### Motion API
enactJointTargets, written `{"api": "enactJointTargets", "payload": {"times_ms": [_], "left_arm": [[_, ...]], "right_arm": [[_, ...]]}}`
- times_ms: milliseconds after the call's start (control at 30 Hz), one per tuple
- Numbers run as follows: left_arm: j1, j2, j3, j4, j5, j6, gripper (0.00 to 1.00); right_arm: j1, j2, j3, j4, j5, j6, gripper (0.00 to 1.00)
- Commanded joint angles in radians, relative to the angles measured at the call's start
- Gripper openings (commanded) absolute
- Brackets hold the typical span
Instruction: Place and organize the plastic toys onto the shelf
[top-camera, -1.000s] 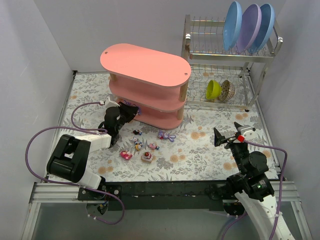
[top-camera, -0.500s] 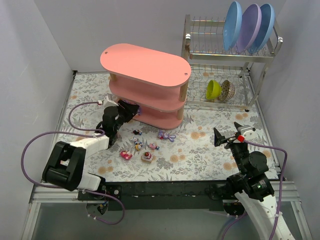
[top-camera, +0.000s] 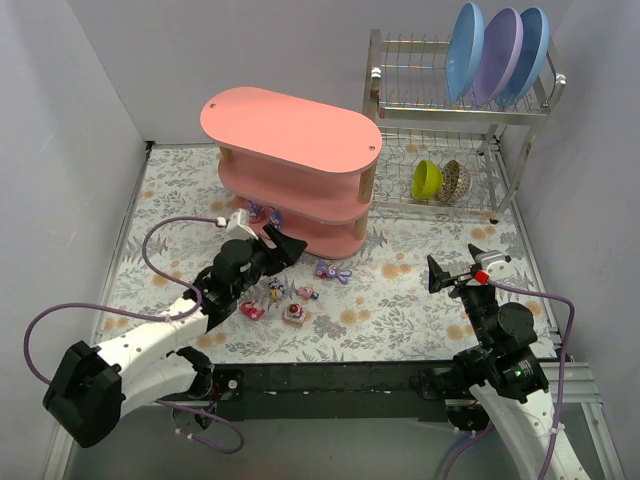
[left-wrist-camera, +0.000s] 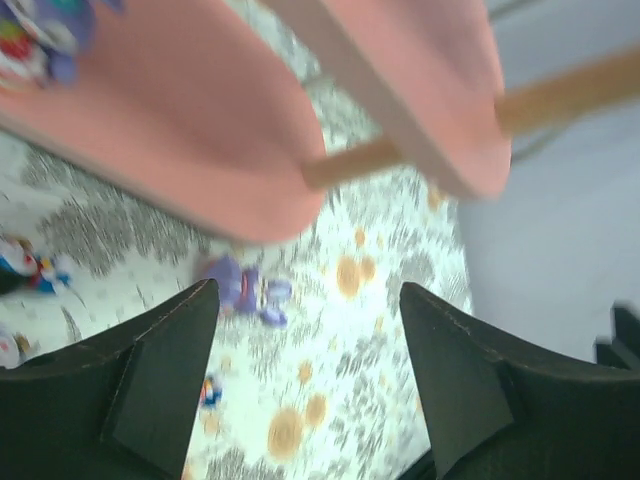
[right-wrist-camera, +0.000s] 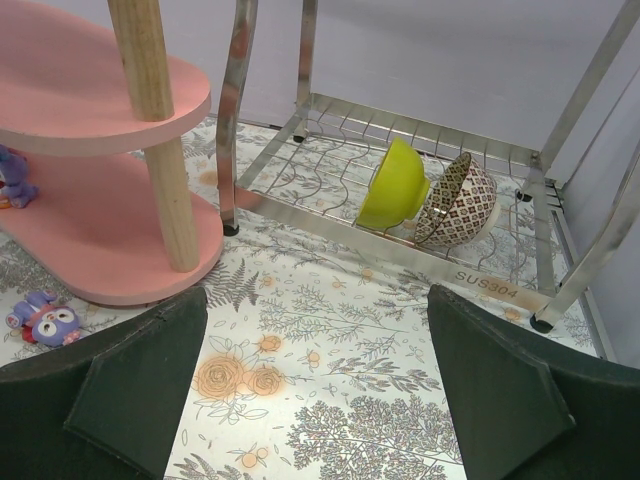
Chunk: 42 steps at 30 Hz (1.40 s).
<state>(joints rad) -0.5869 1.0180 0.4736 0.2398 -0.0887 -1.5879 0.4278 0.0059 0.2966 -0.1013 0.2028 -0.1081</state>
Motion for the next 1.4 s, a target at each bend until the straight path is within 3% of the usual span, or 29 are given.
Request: {"api": "enactJointTargets", "payload": {"times_ms": [0, 267, 467, 633, 867, 1000, 1367], "left_arm": [[-0.157, -0.021, 0.051, -0.221, -0.127, 0.089, 0.73], [-0.456, 0.262, 0.353, -0.494, -0.310, 0.235, 0.75], [-0.562, 0.554, 0.639, -0.716, -0.368, 0.408, 0.75], [-0.594, 0.784, 0.825, -0.852, -0.385, 0.570, 0.72], [-0.594, 0.938, 0.965, -0.953, -0.394, 0.690, 0.58], [-0.593, 0.998, 1.022, -0.982, -0.414, 0.727, 0.50], [-0.538, 1.064, 1.083, -0.969, -0.398, 0.810, 0.46]], "right_arm": [[0.006, -0.205, 0.006, 0.048, 0.001, -0.001, 0.98], [0.006, -0.205, 0.006, 0.043, 0.004, -0.001, 0.98], [0.008, -0.205, 0.009, 0.040, 0.006, -0.001, 0.98], [0.008, -0.205, 0.012, 0.038, 0.003, -0.001, 0.98], [0.009, -0.205, 0.012, 0.035, 0.001, -0.001, 0.98], [0.009, -0.205, 0.012, 0.034, 0.000, 0.001, 0.98], [0.011, -0.205, 0.013, 0.034, -0.002, -0.001, 0.98]]}}
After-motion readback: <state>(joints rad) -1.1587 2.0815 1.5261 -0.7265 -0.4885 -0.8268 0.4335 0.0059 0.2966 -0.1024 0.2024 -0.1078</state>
